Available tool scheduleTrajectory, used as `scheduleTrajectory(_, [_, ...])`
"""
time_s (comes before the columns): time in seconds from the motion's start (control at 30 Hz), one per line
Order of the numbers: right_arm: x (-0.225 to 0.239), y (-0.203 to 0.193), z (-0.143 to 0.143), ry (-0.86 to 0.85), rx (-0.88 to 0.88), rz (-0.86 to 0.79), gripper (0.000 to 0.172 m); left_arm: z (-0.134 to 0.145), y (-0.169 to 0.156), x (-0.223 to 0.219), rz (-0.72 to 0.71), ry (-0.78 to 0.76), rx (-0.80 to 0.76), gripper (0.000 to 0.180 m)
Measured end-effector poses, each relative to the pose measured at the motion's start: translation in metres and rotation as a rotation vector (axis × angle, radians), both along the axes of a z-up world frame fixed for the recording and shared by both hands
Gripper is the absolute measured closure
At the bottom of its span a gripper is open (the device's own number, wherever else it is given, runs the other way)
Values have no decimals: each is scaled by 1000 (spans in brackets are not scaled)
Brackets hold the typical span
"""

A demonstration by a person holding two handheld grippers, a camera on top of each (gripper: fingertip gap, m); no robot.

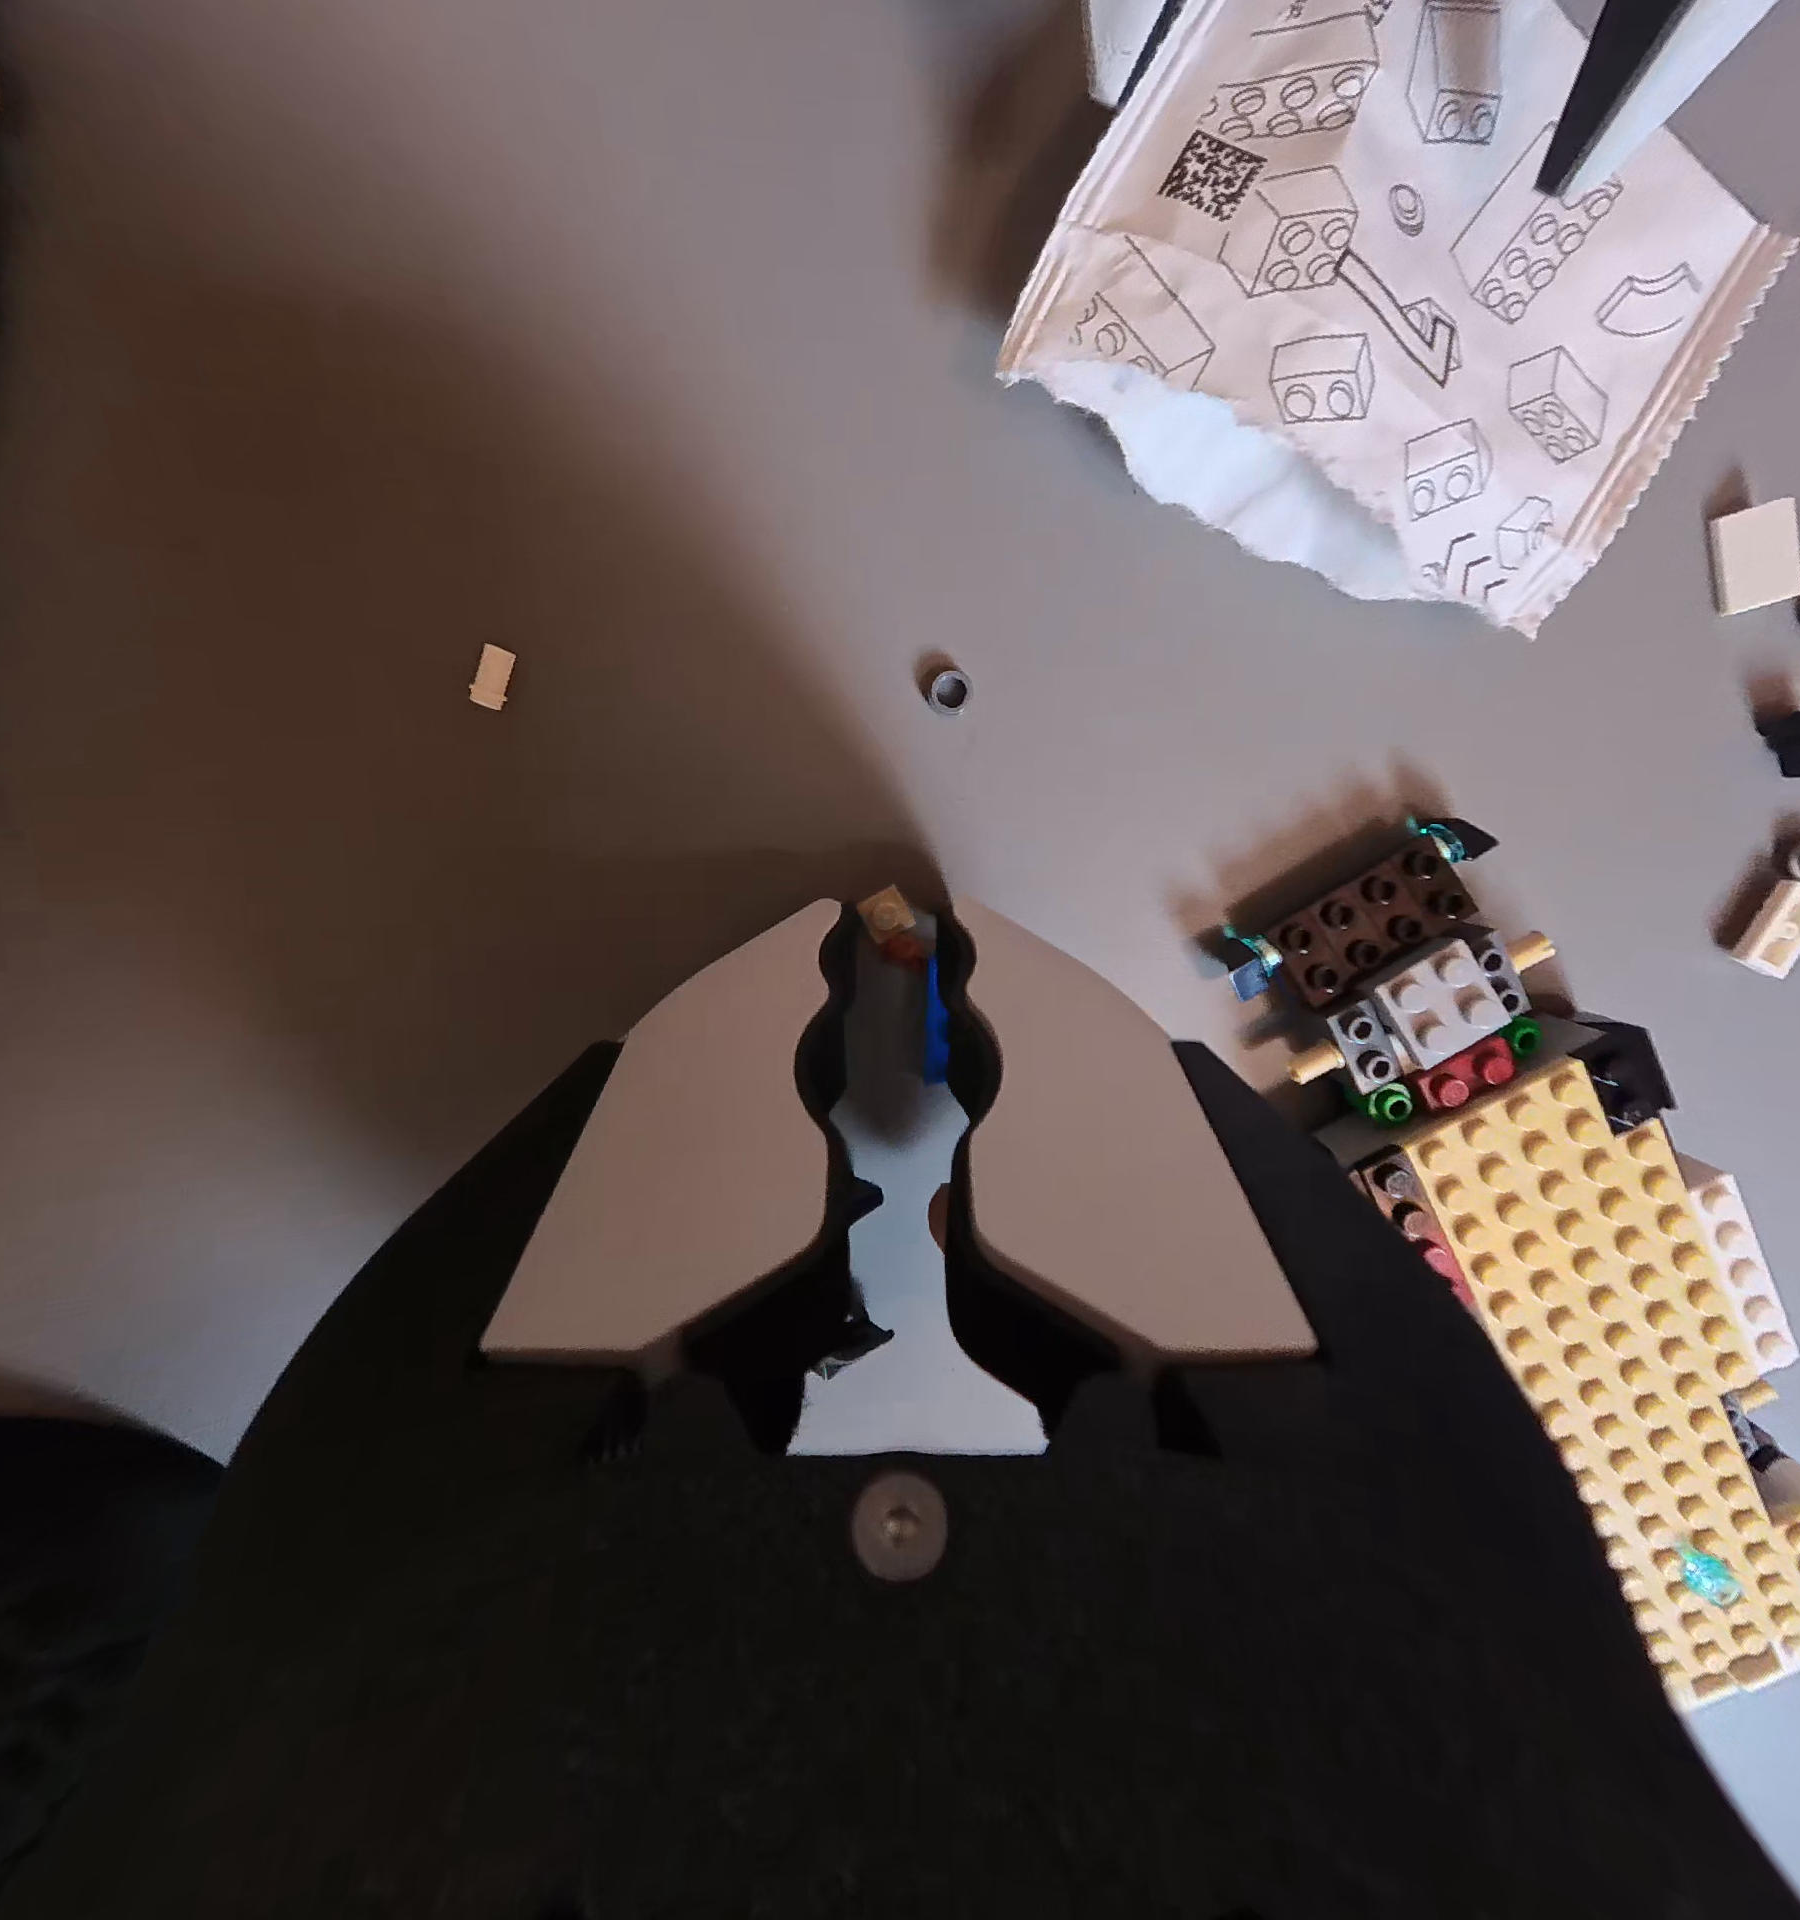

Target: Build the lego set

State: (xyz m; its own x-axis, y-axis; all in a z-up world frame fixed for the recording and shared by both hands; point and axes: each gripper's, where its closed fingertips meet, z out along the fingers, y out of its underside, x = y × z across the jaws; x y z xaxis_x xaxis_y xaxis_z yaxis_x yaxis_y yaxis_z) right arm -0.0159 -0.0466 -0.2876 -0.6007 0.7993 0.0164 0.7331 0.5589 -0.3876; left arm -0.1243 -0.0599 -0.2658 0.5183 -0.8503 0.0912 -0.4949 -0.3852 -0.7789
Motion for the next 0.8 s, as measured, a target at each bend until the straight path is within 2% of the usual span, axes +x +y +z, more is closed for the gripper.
scheduleTrajectory(0.13, [-1, 1, 6, 46, -26, -40, 152, 0, -1, 2, -6, -3, -2, 121])
scheduleTrajectory(0.27, [-8, 6, 27, 190, -75, -123, 145, 3, -2, 3, -7, -18, 9, 122])
scheduleTrajectory(0.4, [-14, 28, 59, 465, -90, -249, 145, 9, 3, 6, 23, -51, 38, 127])
scheduleTrajectory(0.53, [-13, 71, 87, 747, -26, -407, 144, 27, 17, 14, 88, -134, 126, 149])
scheduleTrajectory(0.6, [-12, 90, 98, 871, -8, -473, 151, 33, 27, 17, 129, -154, 174, 157])
scheduleTrajectory(0.67, [-10, 107, 109, 993, 18, -530, 168, 41, 37, 18, 177, -165, 234, 164])
scheduleTrajectory(0.8, [-5, 127, 113, 1069, 26, -604, 172, 53, 58, 17, 276, -164, 308, 173])
